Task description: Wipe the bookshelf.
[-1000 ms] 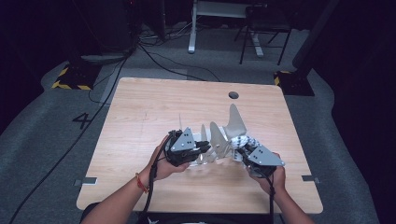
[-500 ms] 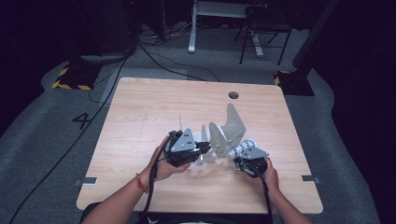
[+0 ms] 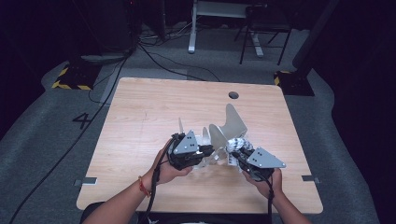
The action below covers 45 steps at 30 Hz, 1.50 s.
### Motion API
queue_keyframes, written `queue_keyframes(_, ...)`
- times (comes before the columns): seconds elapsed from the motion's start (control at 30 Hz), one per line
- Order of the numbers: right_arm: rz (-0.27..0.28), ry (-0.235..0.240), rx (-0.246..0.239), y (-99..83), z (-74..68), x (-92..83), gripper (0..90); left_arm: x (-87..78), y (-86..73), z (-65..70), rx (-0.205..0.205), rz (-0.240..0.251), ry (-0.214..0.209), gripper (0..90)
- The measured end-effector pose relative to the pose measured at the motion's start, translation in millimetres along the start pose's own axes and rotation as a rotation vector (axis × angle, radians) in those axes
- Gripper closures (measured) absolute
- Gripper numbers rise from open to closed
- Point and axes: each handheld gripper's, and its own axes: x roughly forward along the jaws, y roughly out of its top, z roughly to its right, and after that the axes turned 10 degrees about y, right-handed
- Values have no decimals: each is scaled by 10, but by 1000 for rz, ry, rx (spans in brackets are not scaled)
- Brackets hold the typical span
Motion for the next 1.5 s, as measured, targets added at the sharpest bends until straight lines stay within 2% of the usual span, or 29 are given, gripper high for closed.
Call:
queue_keyframes(0.17,1,19,-29,-22,-123,115,816,-6,-4,16,12,1,24,828)
queue_keyframes(0.23,5,33,-6,-60,-107,134,817,-9,-9,11,17,4,29,827)
queue_keyframes(0.33,-21,42,-4,-118,-82,146,818,-7,-13,22,20,7,36,820)
queue_keyframes(0.43,-73,43,0,-204,-87,160,817,-13,-16,27,23,9,35,790)
queue_keyframes(0.5,-146,66,6,-299,-104,203,818,-17,-19,33,26,10,44,757)
queue_keyframes(0.6,-242,101,13,-443,-137,334,817,-21,-18,23,27,7,39,756)
queue_keyframes(0.63,-254,108,10,-473,-157,380,817,-23,-19,20,28,6,40,755)
queue_keyframes(0.73,-220,118,-5,-404,-194,401,817,-25,-23,12,27,10,37,763)
queue_keyframes(0.83,-112,116,-59,-194,-278,313,817,-21,-23,11,25,12,35,767)
queue_keyframes(0.87,-60,109,-86,-93,-314,261,817,-21,-23,11,22,12,34,768)
queue_keyframes(0.97,21,103,-93,74,-357,212,817,-21,-24,1,20,13,34,779)
queue_keyframes(1.03,-2,113,-89,82,-387,294,817,-20,-25,-3,17,13,38,790)
queue_keyframes(1.37,-240,164,-128,-372,-487,715,818,-25,-31,-25,12,15,36,770)
queue_keyframes(1.5,-264,165,-111,-429,-458,749,819,-26,-36,-20,11,22,38,754)
